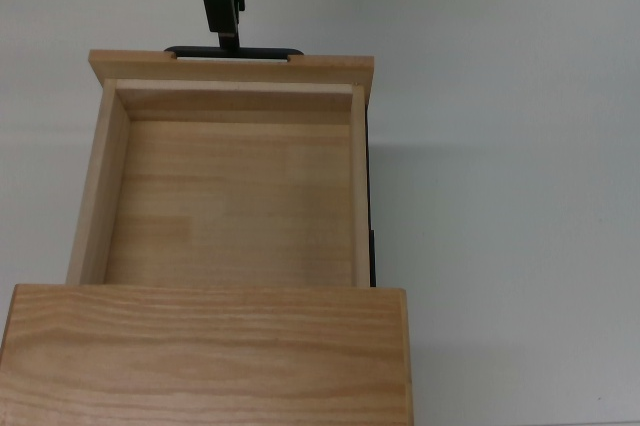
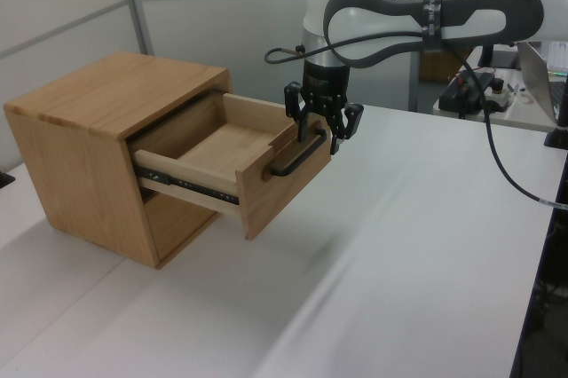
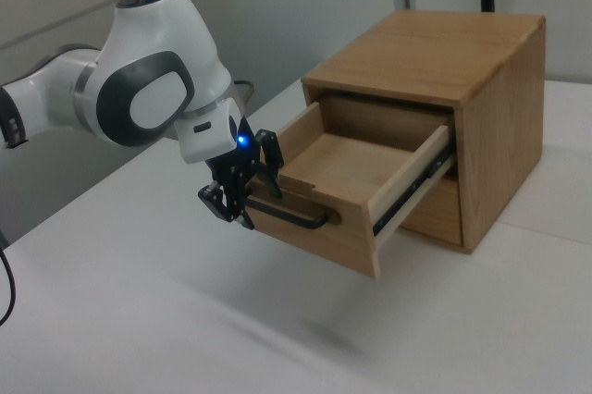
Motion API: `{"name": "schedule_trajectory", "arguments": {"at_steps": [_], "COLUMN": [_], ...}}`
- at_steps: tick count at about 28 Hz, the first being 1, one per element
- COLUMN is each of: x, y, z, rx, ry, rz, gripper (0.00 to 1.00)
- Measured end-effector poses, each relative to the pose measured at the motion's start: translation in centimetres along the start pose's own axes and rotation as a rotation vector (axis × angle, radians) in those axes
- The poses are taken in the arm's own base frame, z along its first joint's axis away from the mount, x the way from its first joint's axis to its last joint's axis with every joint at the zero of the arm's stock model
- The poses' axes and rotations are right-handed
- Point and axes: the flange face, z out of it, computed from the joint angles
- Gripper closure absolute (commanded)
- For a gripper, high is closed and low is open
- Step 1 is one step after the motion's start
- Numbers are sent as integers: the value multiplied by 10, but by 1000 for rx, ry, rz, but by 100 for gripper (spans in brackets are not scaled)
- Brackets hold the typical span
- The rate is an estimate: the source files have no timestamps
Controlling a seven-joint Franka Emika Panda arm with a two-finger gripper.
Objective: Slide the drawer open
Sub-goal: 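Open the gripper, release the handle and lift away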
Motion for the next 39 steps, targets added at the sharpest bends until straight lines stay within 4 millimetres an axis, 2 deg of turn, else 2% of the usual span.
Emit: {"name": "schedule_trajectory", "arguments": {"at_steps": [10,20,39], "x": [0,-4,1], "y": [1,8,7], "z": [-5,-14,-5], "rx": [-13,-75,-119], "ry": [-1,-25,-28], "rz": [-220,-629,-1355], "gripper": [0,0,0]}}
